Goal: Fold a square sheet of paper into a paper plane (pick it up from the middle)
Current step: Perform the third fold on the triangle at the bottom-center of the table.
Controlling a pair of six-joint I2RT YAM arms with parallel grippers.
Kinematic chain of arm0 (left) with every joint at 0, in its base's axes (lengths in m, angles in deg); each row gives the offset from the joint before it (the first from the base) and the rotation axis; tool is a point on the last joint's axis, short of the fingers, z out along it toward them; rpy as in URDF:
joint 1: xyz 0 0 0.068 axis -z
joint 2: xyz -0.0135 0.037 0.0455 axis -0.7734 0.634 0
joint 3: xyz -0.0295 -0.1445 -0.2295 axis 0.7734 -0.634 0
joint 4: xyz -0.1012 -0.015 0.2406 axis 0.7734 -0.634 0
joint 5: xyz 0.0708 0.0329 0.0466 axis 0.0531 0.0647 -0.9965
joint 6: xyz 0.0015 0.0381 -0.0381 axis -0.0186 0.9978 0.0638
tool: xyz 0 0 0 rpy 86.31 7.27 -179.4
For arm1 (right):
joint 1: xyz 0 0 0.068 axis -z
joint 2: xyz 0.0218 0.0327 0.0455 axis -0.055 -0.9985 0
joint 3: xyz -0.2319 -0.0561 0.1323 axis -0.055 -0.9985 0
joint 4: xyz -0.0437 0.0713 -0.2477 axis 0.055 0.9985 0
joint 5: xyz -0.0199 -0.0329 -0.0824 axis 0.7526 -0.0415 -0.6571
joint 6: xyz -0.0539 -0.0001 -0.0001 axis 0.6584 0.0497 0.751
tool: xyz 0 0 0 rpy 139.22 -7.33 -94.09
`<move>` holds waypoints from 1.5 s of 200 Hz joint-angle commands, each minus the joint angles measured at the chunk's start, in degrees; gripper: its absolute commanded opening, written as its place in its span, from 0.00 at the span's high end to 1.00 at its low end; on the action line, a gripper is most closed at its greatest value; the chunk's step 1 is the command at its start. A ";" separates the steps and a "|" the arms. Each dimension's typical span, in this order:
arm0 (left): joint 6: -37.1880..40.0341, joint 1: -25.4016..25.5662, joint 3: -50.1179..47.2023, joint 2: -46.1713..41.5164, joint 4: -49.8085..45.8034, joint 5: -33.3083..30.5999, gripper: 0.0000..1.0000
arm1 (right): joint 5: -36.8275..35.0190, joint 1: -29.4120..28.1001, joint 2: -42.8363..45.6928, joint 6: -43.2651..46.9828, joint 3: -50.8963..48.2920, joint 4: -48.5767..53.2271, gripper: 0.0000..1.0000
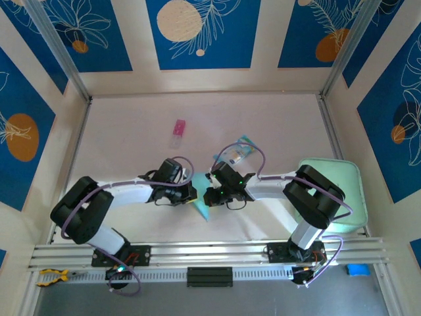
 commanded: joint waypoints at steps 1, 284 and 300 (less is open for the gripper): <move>2.19 0.41 -1.24 1.30 -2.01 -1.81 1.00 | -0.67 -0.49 -1.20 -0.33 0.88 2.47 0.99; 1.58 0.41 -3.80 2.14 -0.64 -3.26 1.00 | 8.42 -4.73 2.72 -7.35 3.14 2.39 0.96; 1.58 0.36 -3.81 2.14 -0.69 -3.25 1.00 | 7.90 -4.88 1.94 -7.27 3.57 2.99 0.96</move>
